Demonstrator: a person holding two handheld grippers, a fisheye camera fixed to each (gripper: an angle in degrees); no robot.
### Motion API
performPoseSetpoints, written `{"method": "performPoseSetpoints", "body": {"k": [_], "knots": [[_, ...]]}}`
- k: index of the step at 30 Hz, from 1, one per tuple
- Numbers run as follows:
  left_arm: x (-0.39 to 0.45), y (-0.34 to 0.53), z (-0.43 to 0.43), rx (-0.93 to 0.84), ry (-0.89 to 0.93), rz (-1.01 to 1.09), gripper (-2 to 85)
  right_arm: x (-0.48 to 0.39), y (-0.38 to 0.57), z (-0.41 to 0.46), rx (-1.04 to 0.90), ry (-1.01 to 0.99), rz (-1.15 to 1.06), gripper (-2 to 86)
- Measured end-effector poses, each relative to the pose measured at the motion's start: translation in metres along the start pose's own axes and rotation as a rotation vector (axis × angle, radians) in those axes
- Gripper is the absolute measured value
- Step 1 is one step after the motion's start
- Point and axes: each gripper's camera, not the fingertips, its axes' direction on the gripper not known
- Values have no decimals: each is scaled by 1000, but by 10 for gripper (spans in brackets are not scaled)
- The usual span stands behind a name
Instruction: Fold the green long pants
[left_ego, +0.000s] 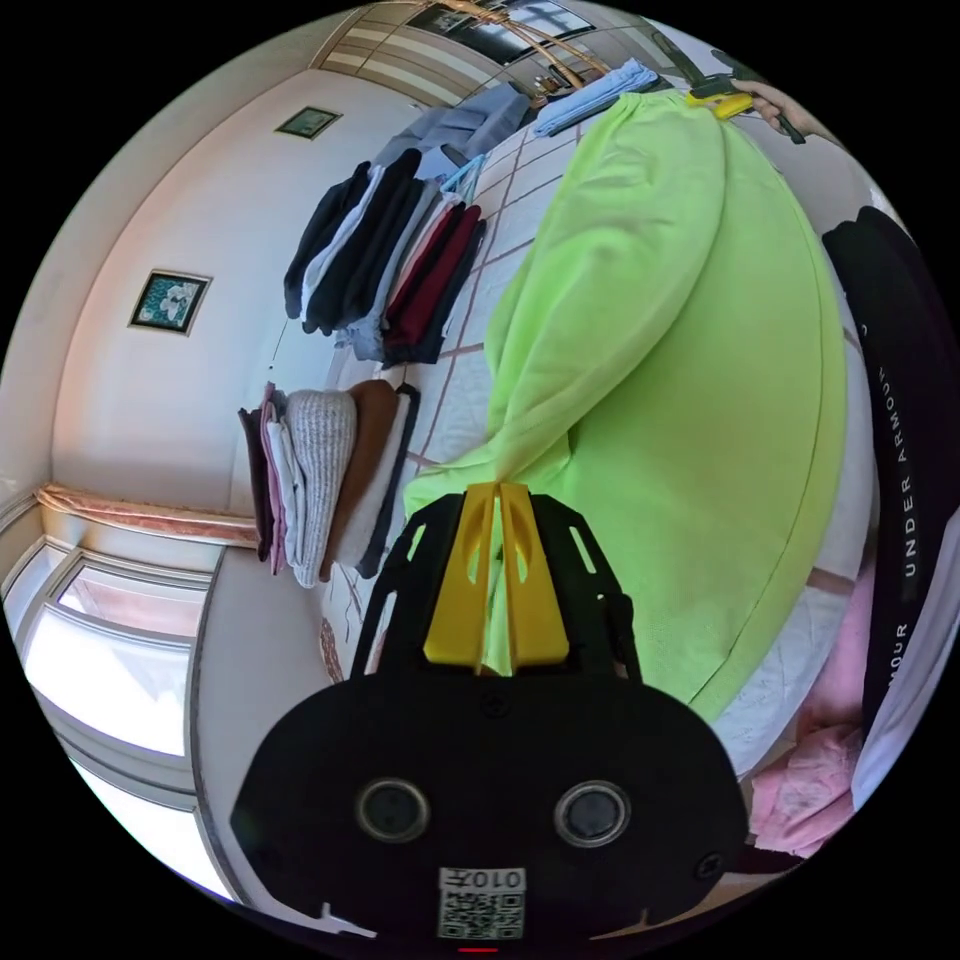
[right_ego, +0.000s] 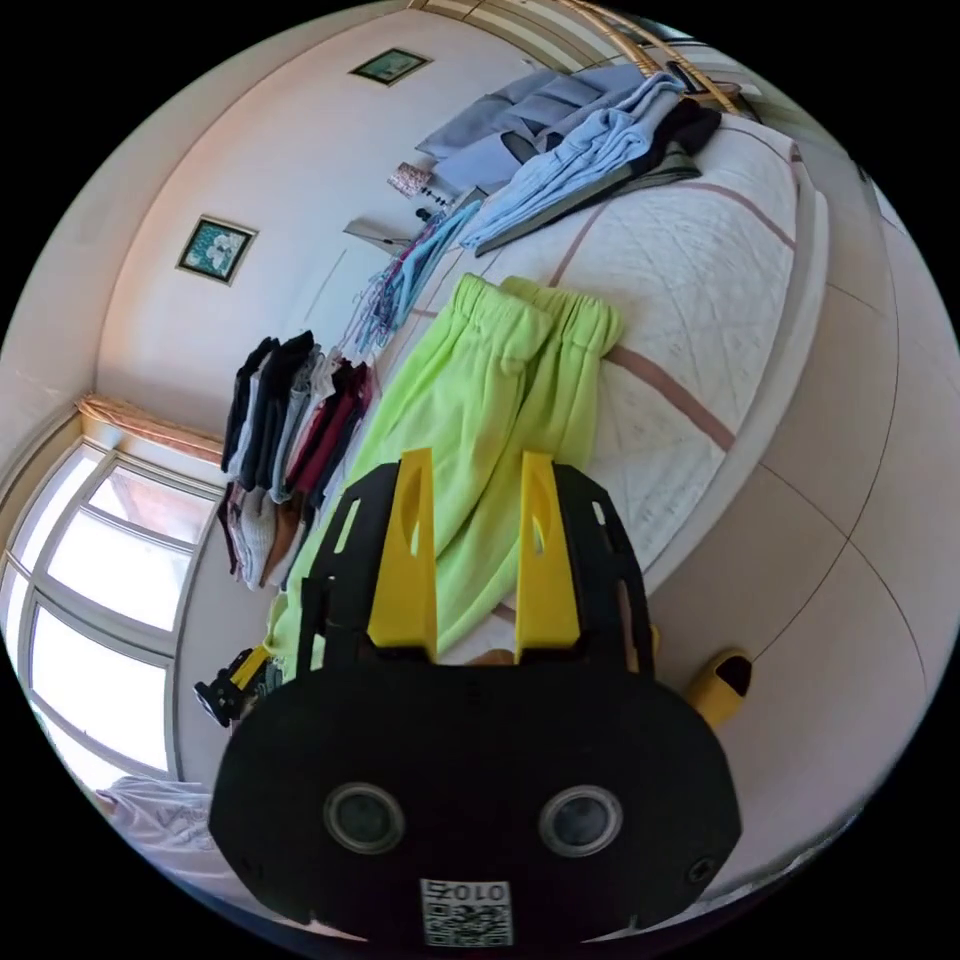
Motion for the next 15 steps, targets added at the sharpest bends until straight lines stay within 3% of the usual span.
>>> {"method": "performPoseSetpoints", "body": {"k": [4, 11, 15], "knots": [[-24, -10, -10, 1, -28, -61, -2, -8, -18, 5, -33, 96, 50, 57], [-70, -20, -45, -22, -84, -193, -3, -75, -56, -6, -157, 357, -191, 30], [-49, -19, -53, -40, -70, -131, -3, -35, -43, 3, -200, 327, -100, 31]]}}
